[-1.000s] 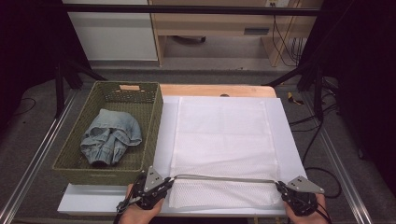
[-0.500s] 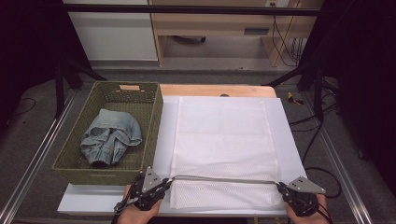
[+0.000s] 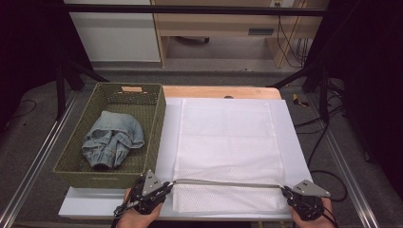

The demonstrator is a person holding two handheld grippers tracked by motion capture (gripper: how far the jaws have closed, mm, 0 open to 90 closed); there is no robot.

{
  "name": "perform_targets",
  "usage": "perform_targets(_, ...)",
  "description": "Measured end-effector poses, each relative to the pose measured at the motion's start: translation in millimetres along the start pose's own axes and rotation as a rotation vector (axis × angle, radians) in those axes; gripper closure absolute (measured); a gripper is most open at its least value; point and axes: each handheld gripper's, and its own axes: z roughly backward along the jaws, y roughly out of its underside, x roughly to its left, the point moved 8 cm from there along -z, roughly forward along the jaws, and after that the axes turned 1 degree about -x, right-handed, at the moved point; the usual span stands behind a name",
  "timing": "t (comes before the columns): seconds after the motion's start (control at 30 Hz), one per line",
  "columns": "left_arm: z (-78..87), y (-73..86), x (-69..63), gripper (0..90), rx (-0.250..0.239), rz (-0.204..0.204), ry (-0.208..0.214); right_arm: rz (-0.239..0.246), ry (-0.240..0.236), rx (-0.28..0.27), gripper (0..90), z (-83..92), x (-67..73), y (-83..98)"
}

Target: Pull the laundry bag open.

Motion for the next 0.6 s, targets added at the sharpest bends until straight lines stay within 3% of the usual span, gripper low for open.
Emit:
perform_targets(0.07, 0.6, 0.9, 0.4, 81.6, 0.008, -0.015, -0.001, 0.000, 0.001, 0.004, 85.1, 0.0, 0.0, 0.4)
perform_targets(0.6, 1.3, 2.7, 1.5, 81.6, 0.012, -0.015, 0.003, 0.002, 0.007, 0.007, 85.0, -0.4, -0.8, 0.7)
